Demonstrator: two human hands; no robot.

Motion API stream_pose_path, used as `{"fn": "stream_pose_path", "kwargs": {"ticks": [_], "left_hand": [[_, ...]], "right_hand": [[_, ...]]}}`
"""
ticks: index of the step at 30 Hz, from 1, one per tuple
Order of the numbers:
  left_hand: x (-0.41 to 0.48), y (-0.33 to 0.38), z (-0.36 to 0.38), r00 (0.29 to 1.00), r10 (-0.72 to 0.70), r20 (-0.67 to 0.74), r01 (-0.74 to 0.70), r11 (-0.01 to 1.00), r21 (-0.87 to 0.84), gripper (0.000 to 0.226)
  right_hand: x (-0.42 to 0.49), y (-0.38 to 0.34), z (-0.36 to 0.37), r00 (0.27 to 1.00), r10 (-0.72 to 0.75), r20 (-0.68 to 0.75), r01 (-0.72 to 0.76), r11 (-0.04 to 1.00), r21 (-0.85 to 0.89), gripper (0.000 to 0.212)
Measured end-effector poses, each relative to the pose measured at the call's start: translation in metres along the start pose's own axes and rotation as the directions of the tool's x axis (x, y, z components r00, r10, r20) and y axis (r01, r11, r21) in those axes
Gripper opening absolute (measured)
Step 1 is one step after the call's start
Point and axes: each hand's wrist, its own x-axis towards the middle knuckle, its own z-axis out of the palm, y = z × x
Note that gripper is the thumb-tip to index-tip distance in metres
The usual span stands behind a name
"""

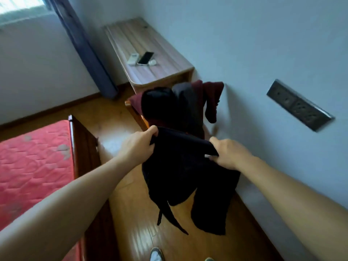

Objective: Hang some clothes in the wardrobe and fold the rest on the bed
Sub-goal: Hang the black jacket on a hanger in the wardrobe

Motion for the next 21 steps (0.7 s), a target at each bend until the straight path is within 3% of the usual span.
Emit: {"fn": "stream_pose_path", "kwargs": {"ticks": [3, 8, 12, 17, 19, 21], "left_hand": [[-0.026, 0.003, -0.082, 0.992, -0.079, -0.097, 0.067, 0.990, -0.126, 0.024], [-0.080, 0.000, -0.157, 0.976, -0.161, -0.144, 0.111, 0.947, -0.302, 0.030], [-0.134, -0.027, -0.186, 0.942, -0.271, -0.198, 0.239, 0.956, -0.170, 0.033], [-0.198, -0.059, -0.228, 0.893, -0.314, -0.322, 0.371, 0.919, 0.131, 0.034], [-0.218, -0.073, -0.246, 0.854, -0.414, -0.315, 0.468, 0.875, 0.119, 0.035], [-0.239, -0.087, -0.262, 0.789, -0.547, -0.278, 0.560, 0.827, -0.038, 0.036]], "right_hand": [[-0.017, -0.015, -0.052, 0.999, 0.031, 0.036, -0.028, 0.995, -0.099, 0.021], [-0.035, -0.070, -0.077, 0.993, 0.006, 0.118, -0.019, 0.994, 0.109, 0.012], [-0.038, -0.125, -0.099, 0.993, -0.121, 0.018, 0.111, 0.955, 0.277, 0.009], [-0.045, -0.211, -0.155, 0.948, -0.282, -0.144, 0.310, 0.919, 0.244, 0.012], [-0.047, -0.249, -0.180, 0.915, -0.356, -0.190, 0.391, 0.899, 0.197, 0.009], [-0.052, -0.289, -0.202, 0.888, -0.419, -0.190, 0.449, 0.879, 0.162, 0.014]]}}
